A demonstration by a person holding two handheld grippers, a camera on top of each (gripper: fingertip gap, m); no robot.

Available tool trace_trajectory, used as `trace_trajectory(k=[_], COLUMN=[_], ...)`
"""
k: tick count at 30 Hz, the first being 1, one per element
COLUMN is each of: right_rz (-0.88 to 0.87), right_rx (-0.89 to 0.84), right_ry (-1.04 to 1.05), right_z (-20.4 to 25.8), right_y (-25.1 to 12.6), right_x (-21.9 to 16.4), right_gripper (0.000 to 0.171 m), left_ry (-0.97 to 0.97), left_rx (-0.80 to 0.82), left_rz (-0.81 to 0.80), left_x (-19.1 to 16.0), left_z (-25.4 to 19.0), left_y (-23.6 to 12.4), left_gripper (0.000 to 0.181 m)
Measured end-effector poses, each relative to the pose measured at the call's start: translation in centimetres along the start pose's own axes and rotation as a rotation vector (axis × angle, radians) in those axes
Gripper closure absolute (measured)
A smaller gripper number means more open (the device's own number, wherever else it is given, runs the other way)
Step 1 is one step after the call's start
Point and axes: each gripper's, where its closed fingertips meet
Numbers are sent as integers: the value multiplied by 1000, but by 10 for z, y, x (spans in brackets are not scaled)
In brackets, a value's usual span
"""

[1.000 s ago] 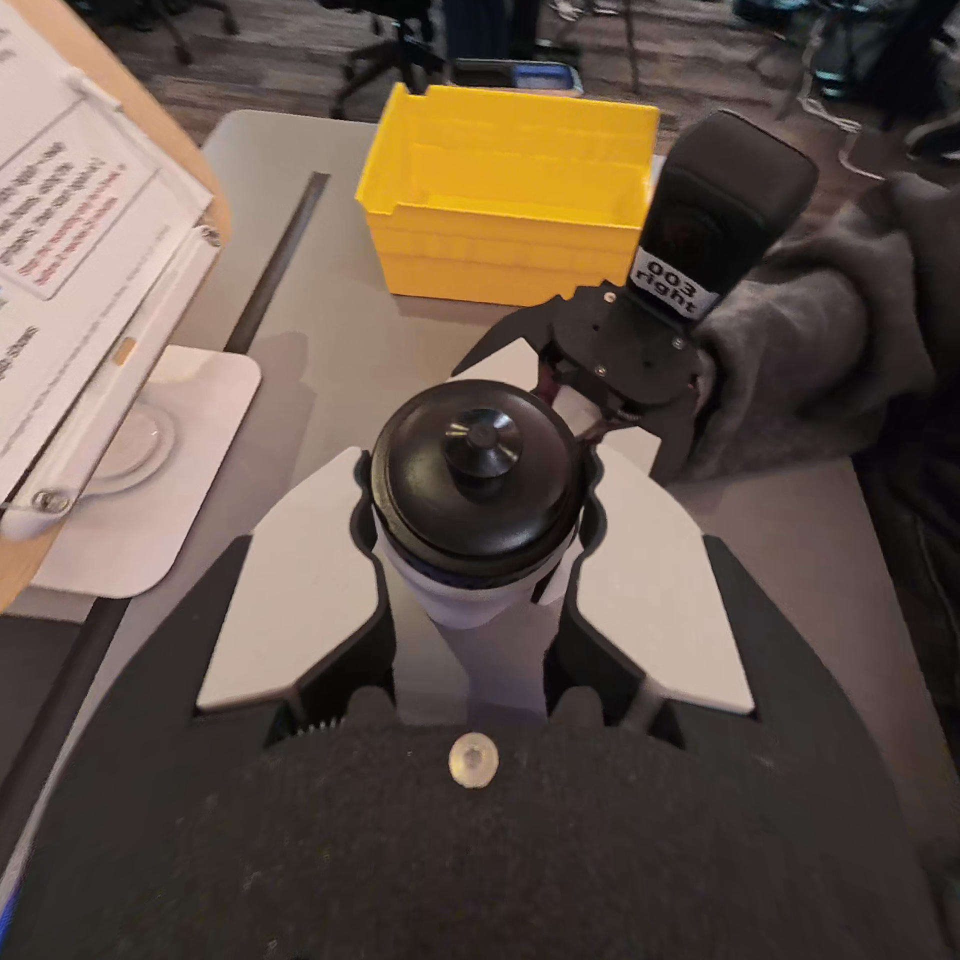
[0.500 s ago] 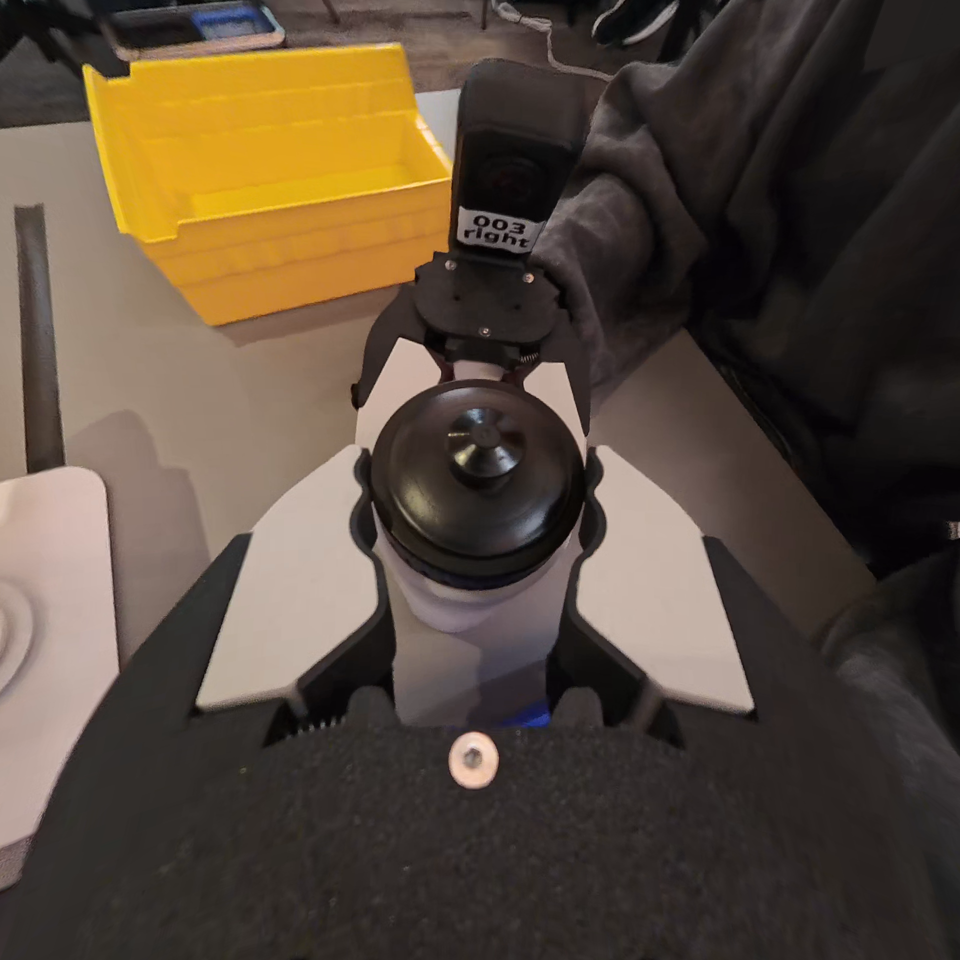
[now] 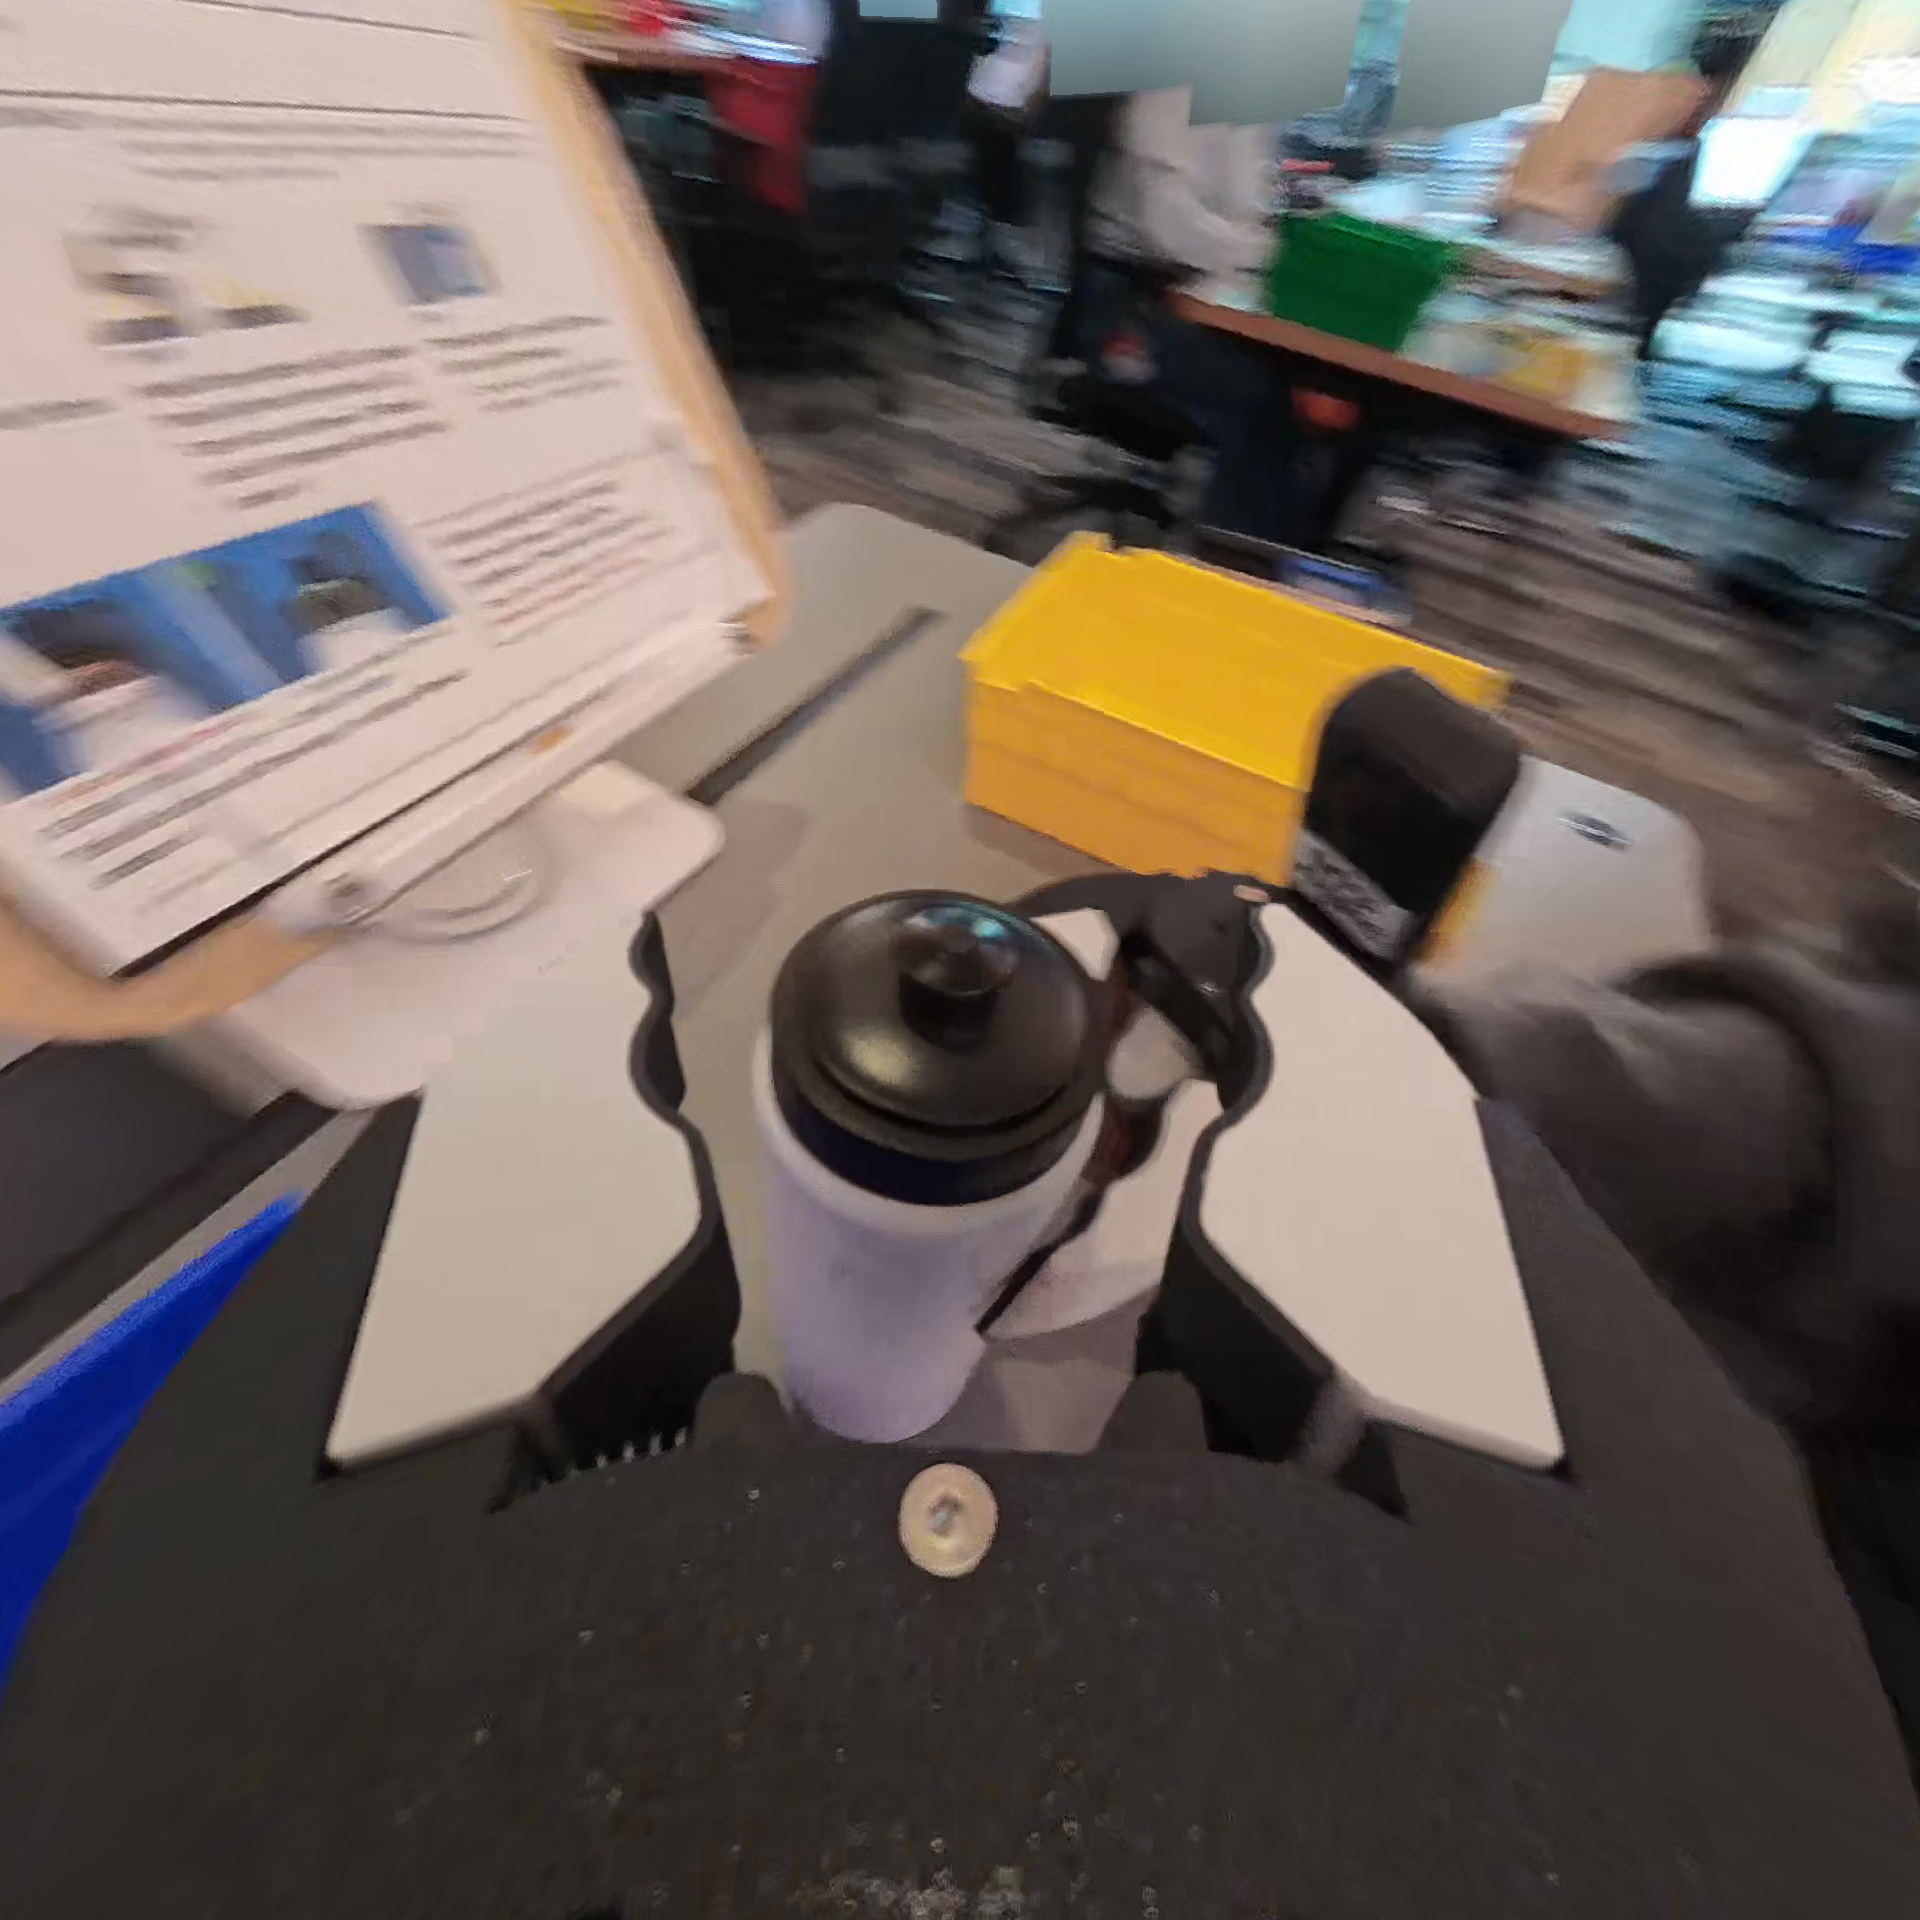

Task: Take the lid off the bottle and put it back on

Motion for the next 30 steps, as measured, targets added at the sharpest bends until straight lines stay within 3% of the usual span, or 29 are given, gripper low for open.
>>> trace_trajectory(k=[2, 5, 8, 10, 11, 13, 23, 30], right_rz=[7, 12, 13, 21, 24, 29, 38, 37], right_rx=[-4, -29, -37, -37, -35, -37, -41, -36], right_ry=[-10, -22, -24, -22, -21, -19, -31, -30], right_z=[2, 4, 5, 5, 5, 6, 8, 8], right_y=[0, 1, 1, 1, 0, 0, 1, 1], right_x=[0, 0, 0, -1, -1, -1, -1, -1], right_gripper=[91, 91, 91, 91, 91, 91, 91, 91], left_ry=[-16, -16, -55, -113, -144, -193, -137, -69], left_rx=[245, 481, 564, 607, 648, 638, 523, 222], left_rz=[-25, -42, -78, -119, -132, -138, -72, 14], left_x=[-6, -17, -24, -23, -23, -22, -24, -25], left_z=[9, 9, 2, 3, 7, 9, 8, 5], left_y=[-4, -4, 4, 3, -1, -3, -6, -3], left_gripper=[81, 83, 83, 90, 104, 112, 113, 113])
Point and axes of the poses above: each gripper's, where its closed fingertips meet, y out along the fingers, x out of its top, z = x × y across the jaws, and after that the axes turned 12 degrees about -x, right-handed
